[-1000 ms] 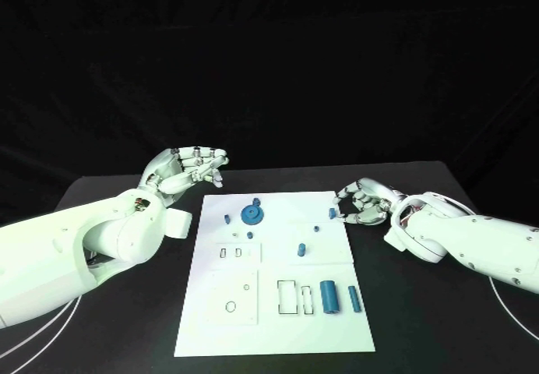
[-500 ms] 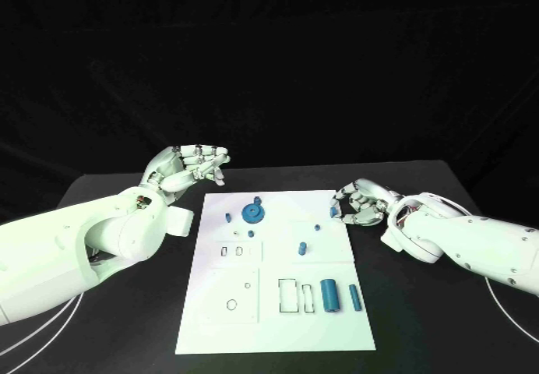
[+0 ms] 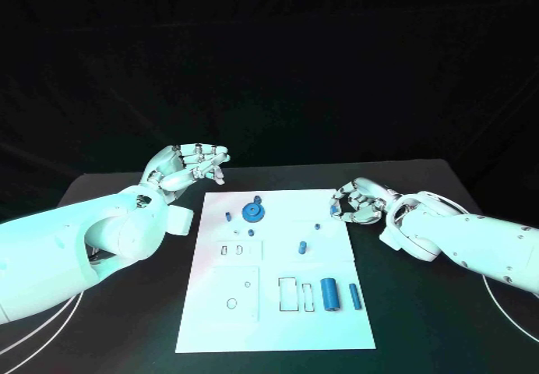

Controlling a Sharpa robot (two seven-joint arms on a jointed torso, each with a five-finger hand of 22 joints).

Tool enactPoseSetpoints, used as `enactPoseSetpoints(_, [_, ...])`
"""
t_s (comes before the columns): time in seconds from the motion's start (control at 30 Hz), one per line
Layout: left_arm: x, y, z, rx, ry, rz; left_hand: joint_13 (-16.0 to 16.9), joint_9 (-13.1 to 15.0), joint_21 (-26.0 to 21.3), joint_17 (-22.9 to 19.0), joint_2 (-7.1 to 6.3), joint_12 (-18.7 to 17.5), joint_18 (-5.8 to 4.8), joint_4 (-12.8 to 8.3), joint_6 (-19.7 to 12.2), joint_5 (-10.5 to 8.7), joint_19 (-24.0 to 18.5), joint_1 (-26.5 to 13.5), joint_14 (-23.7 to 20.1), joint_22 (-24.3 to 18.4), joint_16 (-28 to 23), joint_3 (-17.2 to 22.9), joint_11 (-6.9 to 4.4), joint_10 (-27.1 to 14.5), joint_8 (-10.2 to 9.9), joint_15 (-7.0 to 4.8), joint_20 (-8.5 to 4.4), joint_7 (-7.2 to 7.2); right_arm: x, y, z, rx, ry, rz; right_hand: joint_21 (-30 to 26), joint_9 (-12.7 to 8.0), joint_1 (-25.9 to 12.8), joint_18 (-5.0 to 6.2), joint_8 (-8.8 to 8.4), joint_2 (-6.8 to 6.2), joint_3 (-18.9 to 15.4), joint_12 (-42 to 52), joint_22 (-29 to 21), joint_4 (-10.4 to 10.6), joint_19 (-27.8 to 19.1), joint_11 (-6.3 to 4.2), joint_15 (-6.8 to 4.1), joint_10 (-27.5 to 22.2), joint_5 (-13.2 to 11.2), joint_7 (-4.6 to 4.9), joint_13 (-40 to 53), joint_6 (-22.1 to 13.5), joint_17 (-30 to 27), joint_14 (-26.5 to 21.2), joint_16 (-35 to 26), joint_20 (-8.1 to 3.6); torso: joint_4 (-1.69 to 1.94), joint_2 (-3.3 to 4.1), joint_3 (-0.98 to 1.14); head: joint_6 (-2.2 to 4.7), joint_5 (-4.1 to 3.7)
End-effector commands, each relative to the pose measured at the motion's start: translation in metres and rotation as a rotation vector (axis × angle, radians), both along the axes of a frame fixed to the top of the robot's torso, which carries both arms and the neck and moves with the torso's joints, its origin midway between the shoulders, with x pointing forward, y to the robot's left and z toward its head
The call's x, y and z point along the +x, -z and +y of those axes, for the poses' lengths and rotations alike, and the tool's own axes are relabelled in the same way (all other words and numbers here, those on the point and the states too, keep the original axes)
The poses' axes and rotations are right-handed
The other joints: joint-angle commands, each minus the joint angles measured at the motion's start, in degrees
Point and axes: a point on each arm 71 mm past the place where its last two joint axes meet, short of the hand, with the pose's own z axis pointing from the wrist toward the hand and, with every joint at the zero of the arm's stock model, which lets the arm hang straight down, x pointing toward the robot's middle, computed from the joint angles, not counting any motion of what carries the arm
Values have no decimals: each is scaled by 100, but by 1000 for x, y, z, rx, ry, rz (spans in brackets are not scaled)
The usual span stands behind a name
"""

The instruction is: Assemble the parts on the task board

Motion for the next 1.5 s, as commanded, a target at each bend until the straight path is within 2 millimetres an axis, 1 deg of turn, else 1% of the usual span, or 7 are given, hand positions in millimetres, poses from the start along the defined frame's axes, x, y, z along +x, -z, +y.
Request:
enactPoseSetpoints(0.03, [-1, -1, -2, -10, 17, -4, 5, 5, 31, 4, 13, 8, 34, -36, -44, -23, -27, 57, -42, 5, 29, 7, -5, -35, -5, 7, -7, -3, 0, 2, 2, -11, -14, 12, 30, 10, 9, -48, 26, 51, 51, 30, 700, 0, 44, 2, -8, 51, 25, -15, 783, 46, 1375, 565, 31, -11, 1, 1, 1, -8, -4])
enactPoseSetpoints(0.63, [-1, -1, -1, -9, 17, -3, 5, 5, 31, 4, 13, 8, 34, -36, -44, -23, -27, 57, -42, 5, 29, 7, -5, -35, -5, 7, -7, -3, 1, 3, 5, -32, -6, 3, 88, 64, -40, -65, 143, 105, 231, 85, 766, -57, 94, -81, -78, 116, -13, -112, 846, 294, 1399, 571, 38, -71, 1, -3, 2, -34, 1])
enactPoseSetpoints(0.8, [-1, -1, -1, -9, 15, -2, 5, 5, 31, 4, 13, 8, 34, -36, -44, -23, -27, 57, -42, 5, 29, 7, -5, -35, -5, 7, -7, -3, 1, 2, 6, -44, 5, -20, 116, 116, -61, -73, 241, 184, 338, 102, 800, -111, 119, -141, -130, 143, -13, -178, 869, 428, 1412, 575, 41, -117, -2, -5, 0, -38, -11])
enactPoseSetpoints(0.93, [-1, -1, -1, -9, 16, -2, 5, 5, 31, 4, 13, 8, 34, -36, -44, -23, -27, 57, -42, 5, 29, 7, -5, -35, -5, 7, -7, -3, 1, 0, 7, -46, 14, -49, 132, 146, -82, -79, 280, 237, 457, 101, 822, -173, 134, -169, -158, 150, -190, -199, 872, 433, 1420, 577, 43, -154, -5, -5, -2, -34, -10])
enactPoseSetpoints(1.13, [-1, -1, -1, -9, 16, -2, 5, 5, 31, 4, 13, 8, 34, -36, -44, -23, -27, 57, -42, 5, 29, 7, -5, -35, -5, 7, -7, -3, -3, -7, 11, -31, 35, -91, 142, 155, -88, -82, 293, 255, 495, 107, 833, -190, 143, -174, -163, 157, -209, -208, 880, 438, 1440, 581, 48, -157, -8, -10, 0, -27, 1])
enactPoseSetpoints(1.3, [0, -1, -1, -9, 15, -3, 5, 5, 31, 4, 13, 8, 34, -36, -44, -23, -27, 57, -42, 5, 29, 7, -5, -35, -5, 7, -7, -3, -5, -24, 23, -8, 41, -118, 162, 162, -92, -88, 303, 272, 525, 103, 852, -202, 158, -178, -167, 155, -204, -213, 875, 443, 1443, 582, 49, -161, -6, -15, -8, -21, 6])
enactPoseSetpoints(1.5, [0, -1, 0, -7, 12, -3, 5, 5, 31, 4, 13, 8, 34, -36, -44, -23, -27, 57, -42, 5, 29, 7, -5, -35, -5, 7, -7, -3, -15, -45, 58, 26, 1, -136, 176, 171, -105, -92, 314, 293, 560, 102, 866, -214, 170, -182, -171, 158, -184, -216, 876, 446, 1446, 583, 50, -165, -13, -16, -1, -1, 23])
